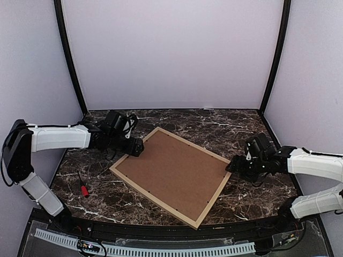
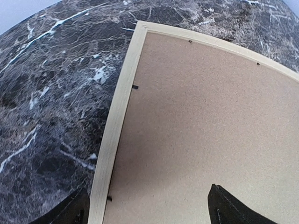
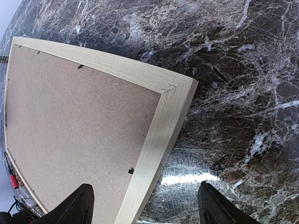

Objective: Take the photo out of the frame
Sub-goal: Rotate the photo frame at the center of the board.

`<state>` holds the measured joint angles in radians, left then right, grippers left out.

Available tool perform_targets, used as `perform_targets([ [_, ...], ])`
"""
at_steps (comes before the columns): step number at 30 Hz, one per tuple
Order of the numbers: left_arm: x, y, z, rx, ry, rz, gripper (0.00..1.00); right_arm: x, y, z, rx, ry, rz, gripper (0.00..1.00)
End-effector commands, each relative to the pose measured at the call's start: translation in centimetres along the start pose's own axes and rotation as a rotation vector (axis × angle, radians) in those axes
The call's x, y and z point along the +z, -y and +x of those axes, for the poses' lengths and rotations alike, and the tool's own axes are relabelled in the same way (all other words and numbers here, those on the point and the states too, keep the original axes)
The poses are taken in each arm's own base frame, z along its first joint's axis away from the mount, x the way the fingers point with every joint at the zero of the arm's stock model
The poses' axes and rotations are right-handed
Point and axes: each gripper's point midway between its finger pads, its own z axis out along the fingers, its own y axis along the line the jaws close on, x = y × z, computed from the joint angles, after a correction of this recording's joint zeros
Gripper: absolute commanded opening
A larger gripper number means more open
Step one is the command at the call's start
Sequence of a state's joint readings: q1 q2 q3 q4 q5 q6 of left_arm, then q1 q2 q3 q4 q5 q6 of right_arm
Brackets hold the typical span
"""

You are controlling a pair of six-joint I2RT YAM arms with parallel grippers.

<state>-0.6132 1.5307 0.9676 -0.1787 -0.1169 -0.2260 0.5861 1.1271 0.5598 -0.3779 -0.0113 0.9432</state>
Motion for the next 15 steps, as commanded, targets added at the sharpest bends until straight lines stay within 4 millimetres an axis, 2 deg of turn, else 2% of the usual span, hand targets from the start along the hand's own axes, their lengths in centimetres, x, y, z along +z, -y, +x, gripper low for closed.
perform_targets([
  [1, 2.3, 0.5, -0.9, 0.141, -0.052, 0.028, 0.90, 0.0, -0.5, -0.4, -0.016, 0.016, -0.023, 0.78],
  [4, 4.4, -0.6, -1.4, 0.126, -0.088, 0.019, 0.87, 0.0, -0.5, -0.3, -0.025, 0.011, -0.022, 0.77],
  [8, 6.3, -1.6, -1.5, 0.109, -0.119, 0.031, 0.80, -0.1, -0.3, -0.1, -0.035, 0.006, -0.019, 0.77],
  [15, 9.0, -2.6, -0.5, 0.072, -0.170, 0.067, 0.64, 0.0, -0.5, -0.1, -0.043, 0.001, -0.027, 0.75],
])
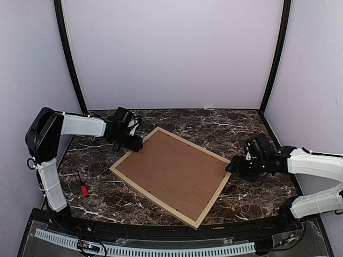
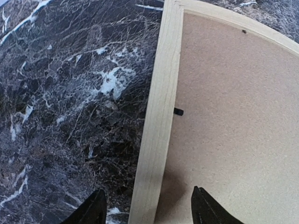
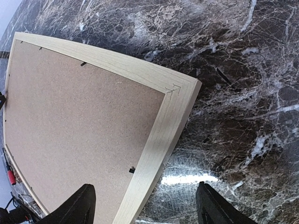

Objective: Take the photo out of the frame
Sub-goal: Rotate the photo frame at the center of the board.

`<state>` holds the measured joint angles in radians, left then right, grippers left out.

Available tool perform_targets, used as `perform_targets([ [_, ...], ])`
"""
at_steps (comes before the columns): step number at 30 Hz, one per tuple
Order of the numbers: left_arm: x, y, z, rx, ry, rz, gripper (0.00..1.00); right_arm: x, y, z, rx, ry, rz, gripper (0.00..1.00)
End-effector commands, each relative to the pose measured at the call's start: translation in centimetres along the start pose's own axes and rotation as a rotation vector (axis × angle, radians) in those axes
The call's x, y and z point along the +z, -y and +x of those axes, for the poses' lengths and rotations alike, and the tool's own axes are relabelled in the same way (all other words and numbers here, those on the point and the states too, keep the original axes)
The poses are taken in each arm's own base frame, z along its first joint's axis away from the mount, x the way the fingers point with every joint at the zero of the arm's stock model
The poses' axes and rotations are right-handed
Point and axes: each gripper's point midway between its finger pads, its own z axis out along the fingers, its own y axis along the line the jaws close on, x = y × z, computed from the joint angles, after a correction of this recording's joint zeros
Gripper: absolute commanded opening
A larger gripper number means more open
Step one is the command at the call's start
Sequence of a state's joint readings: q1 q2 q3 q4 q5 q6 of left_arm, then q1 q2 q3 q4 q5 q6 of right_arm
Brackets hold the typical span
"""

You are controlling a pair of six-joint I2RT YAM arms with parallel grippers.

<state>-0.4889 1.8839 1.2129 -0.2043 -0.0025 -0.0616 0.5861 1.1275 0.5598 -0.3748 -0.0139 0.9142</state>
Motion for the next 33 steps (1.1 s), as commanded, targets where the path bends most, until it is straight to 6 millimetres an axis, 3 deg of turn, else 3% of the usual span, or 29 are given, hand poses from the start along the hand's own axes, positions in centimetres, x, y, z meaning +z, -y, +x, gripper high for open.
perform_targets([
  [1, 1.1, 0.0, 0.3, -0.007, -0.035, 0.056, 0.61, 0.0, -0.5, -0.1, -0.015, 0.001, -0.025, 0.75],
  [7, 2.3, 0.0, 1.1, -0.018, -0.060, 0.078, 0.50, 0.1, -0.7, -0.3, -0.021, -0.001, -0.025, 0.74],
  [13, 3.1, -0.9, 2.0, -0.054, -0.080, 0.064, 0.32, 0.3, -1.1, -0.3, -0.020, -0.012, -0.034, 0.73],
  [21, 3.6, -2.1, 4.7, -0.111, -0.131, 0.027, 0.16, 0.4, -1.4, -0.3, -0.023, -0.016, -0.043, 0.72],
  [33, 2.7, -2.7, 9.9, -0.241, -0.186, -0.021, 0.13, 0.2, -1.0, -0.7, -0.040, 0.002, -0.016, 0.72],
])
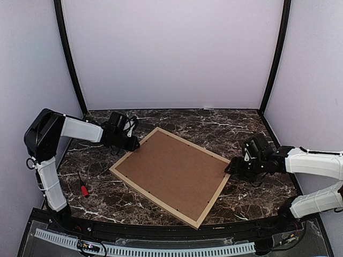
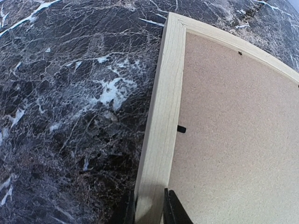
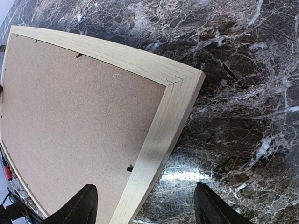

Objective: Take the photo out of the frame
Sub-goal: Rotate the photo frame at the center of the board.

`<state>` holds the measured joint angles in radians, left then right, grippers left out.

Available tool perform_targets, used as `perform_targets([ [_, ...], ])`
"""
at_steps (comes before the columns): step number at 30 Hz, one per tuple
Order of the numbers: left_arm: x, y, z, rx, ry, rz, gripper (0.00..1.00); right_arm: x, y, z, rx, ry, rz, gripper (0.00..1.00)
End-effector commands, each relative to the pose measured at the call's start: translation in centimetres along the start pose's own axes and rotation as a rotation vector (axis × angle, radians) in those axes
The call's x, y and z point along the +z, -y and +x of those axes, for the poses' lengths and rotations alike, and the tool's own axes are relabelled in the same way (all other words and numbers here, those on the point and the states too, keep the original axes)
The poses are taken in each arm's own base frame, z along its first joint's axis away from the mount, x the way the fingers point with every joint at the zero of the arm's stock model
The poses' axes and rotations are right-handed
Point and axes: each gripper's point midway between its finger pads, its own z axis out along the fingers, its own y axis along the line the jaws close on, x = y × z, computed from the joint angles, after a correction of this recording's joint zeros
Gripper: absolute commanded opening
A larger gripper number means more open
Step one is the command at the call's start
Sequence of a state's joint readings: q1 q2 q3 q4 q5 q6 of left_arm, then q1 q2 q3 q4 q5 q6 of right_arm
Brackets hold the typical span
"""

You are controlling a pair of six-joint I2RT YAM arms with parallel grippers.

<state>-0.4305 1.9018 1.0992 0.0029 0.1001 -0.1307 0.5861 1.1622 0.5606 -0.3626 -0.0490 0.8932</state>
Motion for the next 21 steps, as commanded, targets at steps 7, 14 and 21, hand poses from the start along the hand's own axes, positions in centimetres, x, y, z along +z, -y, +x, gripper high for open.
perform_targets([
  [7, -1.1, -2.7, 11.6, -0.215, -0.252, -0.115, 0.12, -0.7, -1.6, -2.2, -0.043, 0.063, -0.012, 0.72],
  [14, -2.4, -2.7, 13.8, -0.263, -0.265, -0.139, 0.12, -0.2, -1.6, -2.0, -0.040, 0.049, -0.021, 0.72],
  [21, -3.5, -2.1, 15.6, -0.311, -0.287, -0.159, 0.11, 0.2, -2.0, -2.1, -0.039, 0.040, -0.025, 0.72],
])
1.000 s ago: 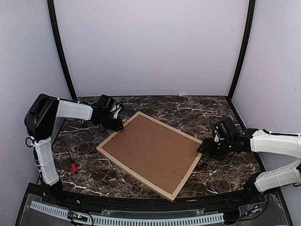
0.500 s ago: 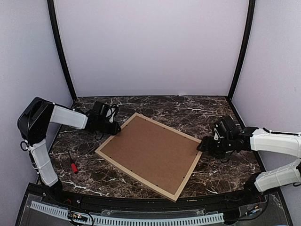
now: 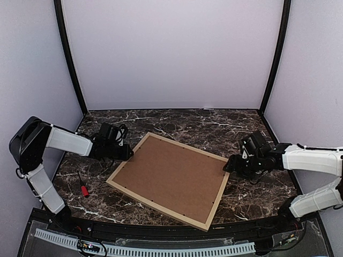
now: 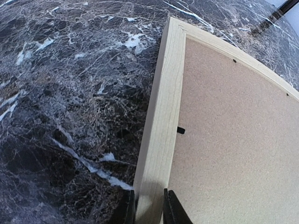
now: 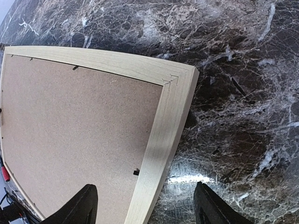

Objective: Take the photo out of the frame
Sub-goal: Rotate the photo frame at the center of the board.

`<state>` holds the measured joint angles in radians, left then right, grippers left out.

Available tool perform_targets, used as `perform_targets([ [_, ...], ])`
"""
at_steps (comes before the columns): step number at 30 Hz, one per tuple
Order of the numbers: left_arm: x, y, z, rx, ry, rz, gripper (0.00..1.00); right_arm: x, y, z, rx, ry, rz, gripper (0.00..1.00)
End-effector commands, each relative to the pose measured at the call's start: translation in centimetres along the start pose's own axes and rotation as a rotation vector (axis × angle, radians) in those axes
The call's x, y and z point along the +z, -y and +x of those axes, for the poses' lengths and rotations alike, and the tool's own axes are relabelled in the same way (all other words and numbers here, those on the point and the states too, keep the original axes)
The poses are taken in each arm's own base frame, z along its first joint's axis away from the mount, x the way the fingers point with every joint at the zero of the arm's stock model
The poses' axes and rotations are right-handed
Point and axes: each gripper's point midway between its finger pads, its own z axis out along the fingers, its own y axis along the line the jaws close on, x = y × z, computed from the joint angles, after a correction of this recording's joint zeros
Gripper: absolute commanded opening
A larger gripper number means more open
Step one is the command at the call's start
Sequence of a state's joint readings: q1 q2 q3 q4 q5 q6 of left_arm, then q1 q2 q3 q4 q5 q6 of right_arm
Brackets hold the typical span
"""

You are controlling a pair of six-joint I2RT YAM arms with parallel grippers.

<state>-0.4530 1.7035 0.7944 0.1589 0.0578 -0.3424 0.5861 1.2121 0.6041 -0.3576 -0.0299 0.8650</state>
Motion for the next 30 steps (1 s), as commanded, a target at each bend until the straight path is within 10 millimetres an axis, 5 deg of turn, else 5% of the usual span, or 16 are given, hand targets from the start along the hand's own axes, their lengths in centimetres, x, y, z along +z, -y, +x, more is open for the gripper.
perform_targets([
  [1, -0.8, -4.1, 10.5, -0.133, -0.328, -0.182, 0.11, -0.1, -1.4, -1.2, -0.011, 0.026, -0.041, 0.72],
  [30, -1.8, -3.0, 16.1, -0.212, -0.399, -0.202, 0.11, 2.7, -3.9, -0.4, -0.042, -0.052, -0.080, 0.71],
])
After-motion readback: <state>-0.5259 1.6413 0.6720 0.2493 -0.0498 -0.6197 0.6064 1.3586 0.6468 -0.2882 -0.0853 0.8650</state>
